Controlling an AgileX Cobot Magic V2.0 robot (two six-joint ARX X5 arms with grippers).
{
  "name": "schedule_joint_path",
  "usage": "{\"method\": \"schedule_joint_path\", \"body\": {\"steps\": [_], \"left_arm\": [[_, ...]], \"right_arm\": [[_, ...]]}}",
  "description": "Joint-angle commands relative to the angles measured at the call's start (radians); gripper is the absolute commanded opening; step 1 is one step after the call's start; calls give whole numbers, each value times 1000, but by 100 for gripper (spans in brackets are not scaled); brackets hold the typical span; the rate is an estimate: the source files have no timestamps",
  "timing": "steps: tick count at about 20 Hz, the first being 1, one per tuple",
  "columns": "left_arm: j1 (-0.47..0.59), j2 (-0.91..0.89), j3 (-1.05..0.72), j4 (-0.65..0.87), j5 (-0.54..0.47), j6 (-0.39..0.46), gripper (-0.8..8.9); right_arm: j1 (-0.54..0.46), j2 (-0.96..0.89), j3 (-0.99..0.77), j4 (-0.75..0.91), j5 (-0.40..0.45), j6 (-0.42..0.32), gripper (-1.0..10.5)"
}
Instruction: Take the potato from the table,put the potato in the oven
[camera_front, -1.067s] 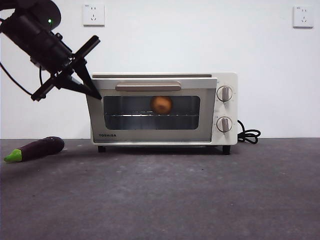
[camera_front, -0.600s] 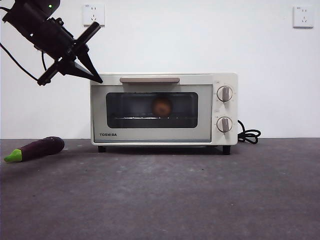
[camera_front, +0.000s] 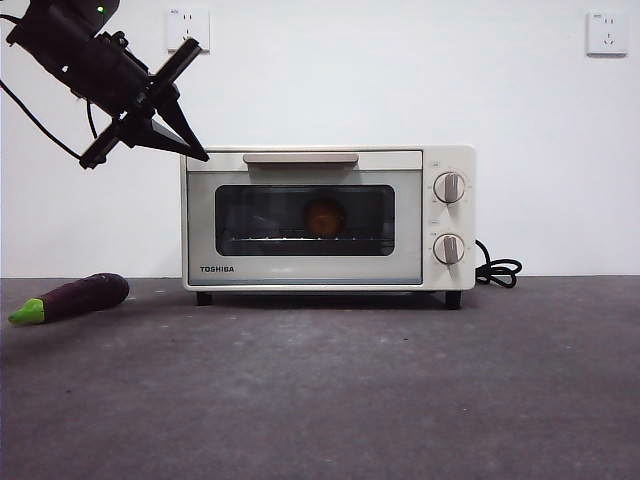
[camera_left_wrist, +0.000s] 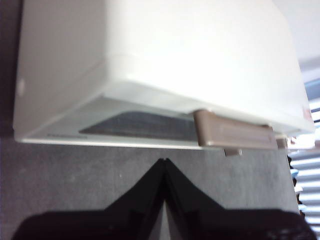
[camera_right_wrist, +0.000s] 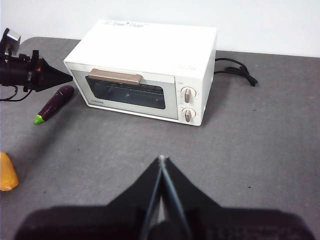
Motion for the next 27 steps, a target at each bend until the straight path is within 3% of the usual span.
{"method": "schedule_joint_path", "body": {"steps": [1,5,16,22,27], "left_arm": [[3,-28,2,-26,9,55,-6],[3,-91,2,-98,8,151,-6],[-2,-397,2,-502,-34,548,-6],[-3,-528,2,-655,-187,621,-5],[-3,-618,2,-732,-263,628,-4]], "right_arm": [[1,9,-3,-21,9,-20,-2],[1,21,-3,-22,16,-31,0],[1,69,-3,-21,75,-39,1],[1,101,-3,-21,76,-39,1],[1,133,-3,-21,76,-39,1]]}}
